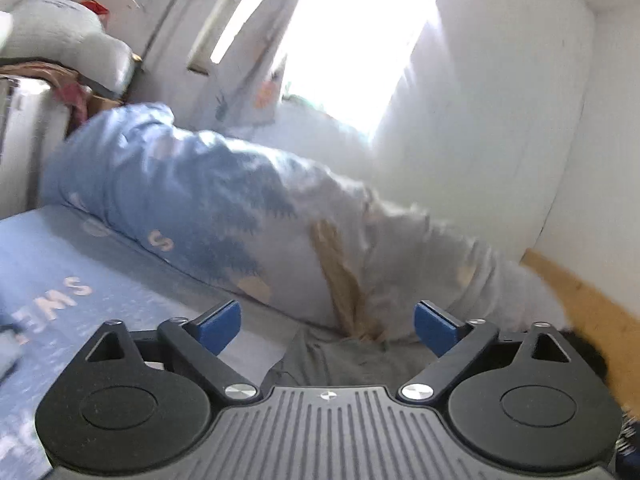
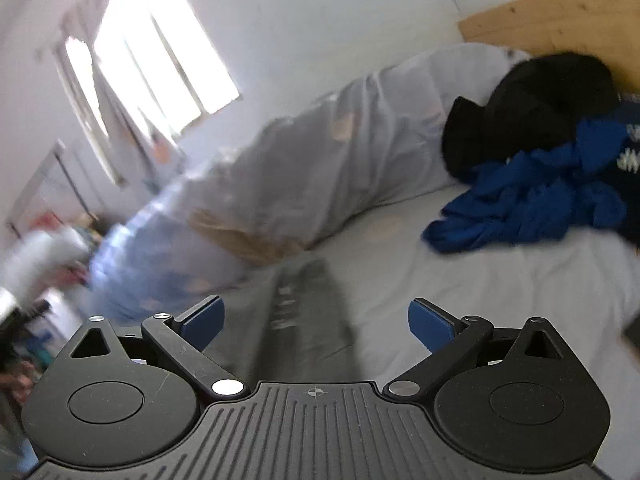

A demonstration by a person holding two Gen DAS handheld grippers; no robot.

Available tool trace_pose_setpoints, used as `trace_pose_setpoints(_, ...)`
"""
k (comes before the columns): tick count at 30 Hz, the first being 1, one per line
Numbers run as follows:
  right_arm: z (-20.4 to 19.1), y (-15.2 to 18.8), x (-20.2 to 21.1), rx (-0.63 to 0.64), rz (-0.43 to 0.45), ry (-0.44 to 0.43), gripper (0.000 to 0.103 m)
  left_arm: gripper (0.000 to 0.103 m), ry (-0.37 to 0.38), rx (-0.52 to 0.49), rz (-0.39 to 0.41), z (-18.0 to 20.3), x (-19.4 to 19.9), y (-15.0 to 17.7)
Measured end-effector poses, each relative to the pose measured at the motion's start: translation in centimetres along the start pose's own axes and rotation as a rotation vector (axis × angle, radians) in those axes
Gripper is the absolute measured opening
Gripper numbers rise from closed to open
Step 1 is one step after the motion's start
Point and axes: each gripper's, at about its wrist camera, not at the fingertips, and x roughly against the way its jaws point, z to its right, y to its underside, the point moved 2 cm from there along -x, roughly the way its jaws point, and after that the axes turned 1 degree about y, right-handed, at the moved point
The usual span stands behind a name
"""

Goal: Fold clothes
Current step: 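Lay the grey shirt flat on the bed and open both grippers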

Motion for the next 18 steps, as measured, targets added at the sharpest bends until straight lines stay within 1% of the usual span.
trace_pose_setpoints(2,-0.2,0.2,2.8,-0.055,0.003,-0.029,0.099,0.103,0.009,-0.001,0.035,0.9,3.7,-1.3)
trace_pose_setpoints(3,-0.5,0.4,3.8,-0.054,0.008,-0.048,0.099,0.103,0.014,-0.002,0.053,1.3,5.6,-1.9)
trace_pose_setpoints(9,-2.5,1.5,10.0,-0.043,0.037,-0.156,0.099,0.103,-0.007,0.025,-0.016,0.2,8.4,0.8)
trace_pose_setpoints(11,-3.7,2.8,10.4,-0.022,0.004,-0.19,0.099,0.103,-0.014,0.034,-0.042,-0.3,9.3,1.8)
trace_pose_setpoints(15,-7.0,6.5,9.3,0.052,-0.086,-0.252,0.099,0.103,-0.029,0.053,-0.093,-1.1,10.9,3.8)
trace_pose_setpoints(17,-8.7,8.6,8.5,0.1,-0.137,-0.282,0.099,0.103,-0.066,0.087,-0.14,-2.5,12.1,6.3)
trace_pose_setpoints(18,-9.6,9.9,7.9,0.14,-0.161,-0.28,0.099,0.103,-0.072,0.103,-0.157,-3.1,12.8,7.5)
